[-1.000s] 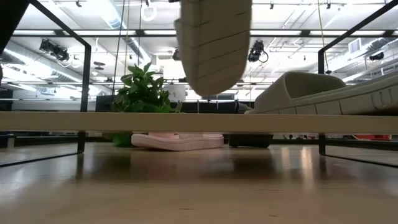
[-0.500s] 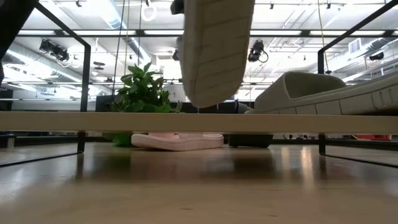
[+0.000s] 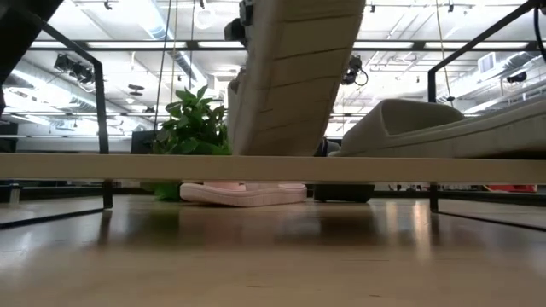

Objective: Pick and place slides into the shelf
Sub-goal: Put the gray slipper on the shelf, then put the top pink slipper on the shelf

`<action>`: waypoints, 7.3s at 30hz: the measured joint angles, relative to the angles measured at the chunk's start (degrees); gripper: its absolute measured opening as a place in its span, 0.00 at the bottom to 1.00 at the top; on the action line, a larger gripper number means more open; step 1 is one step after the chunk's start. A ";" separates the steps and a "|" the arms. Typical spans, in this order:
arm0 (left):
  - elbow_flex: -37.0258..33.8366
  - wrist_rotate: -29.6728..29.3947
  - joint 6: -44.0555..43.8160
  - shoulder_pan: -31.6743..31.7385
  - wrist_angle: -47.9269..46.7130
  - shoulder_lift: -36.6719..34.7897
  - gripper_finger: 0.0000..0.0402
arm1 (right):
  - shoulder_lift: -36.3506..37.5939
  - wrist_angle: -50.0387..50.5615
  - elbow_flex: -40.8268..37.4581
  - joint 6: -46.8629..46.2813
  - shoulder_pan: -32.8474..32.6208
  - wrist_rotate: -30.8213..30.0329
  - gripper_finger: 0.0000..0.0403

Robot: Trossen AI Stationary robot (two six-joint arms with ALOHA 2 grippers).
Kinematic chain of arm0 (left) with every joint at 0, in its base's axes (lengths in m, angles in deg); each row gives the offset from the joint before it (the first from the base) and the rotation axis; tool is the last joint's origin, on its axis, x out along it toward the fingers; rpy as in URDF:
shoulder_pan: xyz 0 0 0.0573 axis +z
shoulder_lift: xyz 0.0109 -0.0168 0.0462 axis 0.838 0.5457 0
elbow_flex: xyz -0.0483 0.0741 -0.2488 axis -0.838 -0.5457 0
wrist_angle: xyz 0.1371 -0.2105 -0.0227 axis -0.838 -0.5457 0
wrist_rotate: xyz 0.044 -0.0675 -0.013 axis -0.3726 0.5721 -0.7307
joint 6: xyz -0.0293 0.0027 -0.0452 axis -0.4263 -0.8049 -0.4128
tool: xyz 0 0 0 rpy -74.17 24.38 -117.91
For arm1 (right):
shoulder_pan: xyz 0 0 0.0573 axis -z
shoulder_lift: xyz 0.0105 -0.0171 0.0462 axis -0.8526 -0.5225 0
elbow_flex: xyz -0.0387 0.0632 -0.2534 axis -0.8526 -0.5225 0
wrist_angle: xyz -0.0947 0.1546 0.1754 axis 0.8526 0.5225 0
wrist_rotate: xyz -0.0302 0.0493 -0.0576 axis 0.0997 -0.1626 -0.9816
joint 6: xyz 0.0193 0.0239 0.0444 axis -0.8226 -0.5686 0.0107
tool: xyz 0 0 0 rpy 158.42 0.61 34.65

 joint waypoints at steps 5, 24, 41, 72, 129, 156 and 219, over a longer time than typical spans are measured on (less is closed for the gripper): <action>0.00 -0.17 0.01 -0.33 -0.29 0.39 0.03 | 0.07 5.42 -2.09 -7.50 -3.15 -4.89 0.00; -0.16 -0.63 3.69 -0.33 2.56 0.39 0.03 | 6.45 -2.24 -29.09 -30.99 -7.55 -6.68 0.03; -0.18 -0.14 6.72 0.27 8.04 2.91 0.03 | 6.75 -3.67 -29.79 -30.93 -7.51 -11.14 0.04; -0.18 -1.72 7.57 0.30 11.81 2.91 0.03 | 6.73 -3.58 -29.79 -30.56 -7.51 -12.22 0.03; -0.07 3.26 17.76 0.30 14.05 2.91 0.46 | 6.70 -3.58 -29.79 -29.31 -7.51 -12.44 0.03; 3.27 8.08 13.63 0.39 14.23 -3.89 0.63 | 6.70 -3.58 -29.79 -29.08 -7.35 -11.83 0.08; -62.31 11.13 24.04 20.62 48.05 -59.27 0.35 | -12.69 -54.08 -23.76 37.09 96.05 50.28 0.26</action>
